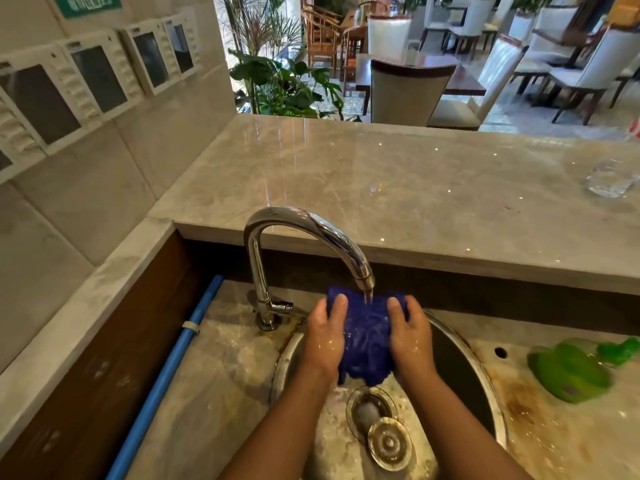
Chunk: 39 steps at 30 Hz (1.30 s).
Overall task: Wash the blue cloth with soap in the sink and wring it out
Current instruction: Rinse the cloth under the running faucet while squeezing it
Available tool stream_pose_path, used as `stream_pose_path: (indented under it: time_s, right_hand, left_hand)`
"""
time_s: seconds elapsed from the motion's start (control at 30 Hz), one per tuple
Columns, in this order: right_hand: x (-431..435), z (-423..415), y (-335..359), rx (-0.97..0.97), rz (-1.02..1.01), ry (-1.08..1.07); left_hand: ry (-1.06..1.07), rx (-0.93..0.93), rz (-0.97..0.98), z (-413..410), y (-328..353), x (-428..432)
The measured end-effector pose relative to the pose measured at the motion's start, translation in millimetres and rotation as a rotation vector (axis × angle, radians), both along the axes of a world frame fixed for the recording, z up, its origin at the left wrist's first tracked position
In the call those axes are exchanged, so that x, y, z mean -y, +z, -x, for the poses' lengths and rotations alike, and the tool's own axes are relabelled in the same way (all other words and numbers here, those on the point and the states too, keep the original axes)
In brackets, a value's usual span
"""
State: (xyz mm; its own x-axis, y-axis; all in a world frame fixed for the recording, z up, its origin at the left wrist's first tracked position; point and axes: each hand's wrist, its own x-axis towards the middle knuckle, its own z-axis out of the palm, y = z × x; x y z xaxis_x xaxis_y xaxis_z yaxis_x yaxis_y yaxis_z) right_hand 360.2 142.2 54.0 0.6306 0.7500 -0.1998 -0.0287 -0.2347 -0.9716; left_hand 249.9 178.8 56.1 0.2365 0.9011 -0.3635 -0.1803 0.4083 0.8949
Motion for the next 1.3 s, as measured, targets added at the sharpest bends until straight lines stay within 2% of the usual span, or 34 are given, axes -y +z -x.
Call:
stream_pose_path:
  time_s: [0.17, 0.23, 0.4, 0.6, 0.7, 0.73, 0.83, 0.9, 1.0, 1.1, 1.2, 1.3]
  right_hand:
    - [9.7, -2.4, -3.7, 0.191, -0.060, 0.040]
    - [13.9, -2.7, -3.3, 0.163, -0.109, 0.010]
    - [10.0, -8.3, -6.5, -0.012, -0.085, -0.036]
    - [-2.2, -16.4, -4.2, -0.173, 0.029, 0.147]
    - [-4.1, -17.8, -6.5, -0.223, 0.047, 0.154]
    - [-3.8, -17.3, -8.2, -0.301, 0.032, 0.132]
    - [0.7, -8.0, -14.7, -0.735, 0.048, 0.073]
    - [4.9, 1.4, -19.2, -0.877, 0.092, 0.116]
    - [6.2, 13.5, -23.9, -0.930, 0.057, 0.131]
    - [2.2, 21.0, -25.7, -0.950, 0.050, 0.077]
    - [1.5, 19.1, -27.8, -1.000, 0.064, 0.084]
    - [6.0, 10.5, -29.3, -0.966, 0.074, 0.050]
  left_hand:
    - [0.058, -0.086, 0.081, 5.4, -11.9, -5.4]
    - [0.061, -0.079, 0.082, 4.3, -11.3, -4.3]
    - [0.058, 0.013, 0.106, 3.3, -4.6, -4.5]
    - [-0.016, 0.111, 0.168, 17.6, 0.3, -7.5]
    - [-0.014, 0.145, 0.187, 19.2, 4.6, -7.6]
    - [-0.009, 0.165, 0.178, 18.4, 6.3, -6.9]
    - [-0.020, 0.174, 0.076, 12.3, 12.7, -2.3]
    - [-0.058, 0.094, -0.027, 5.9, 16.0, 1.4]
    - [-0.108, 0.042, -0.111, -3.2, 14.9, 8.9]
    - [-0.120, 0.062, -0.113, -12.7, 13.9, 20.1]
    - [-0.088, 0.156, -0.002, -13.0, 12.1, 24.6]
    - [-0.027, 0.244, 0.121, -2.1, 10.8, 16.7]
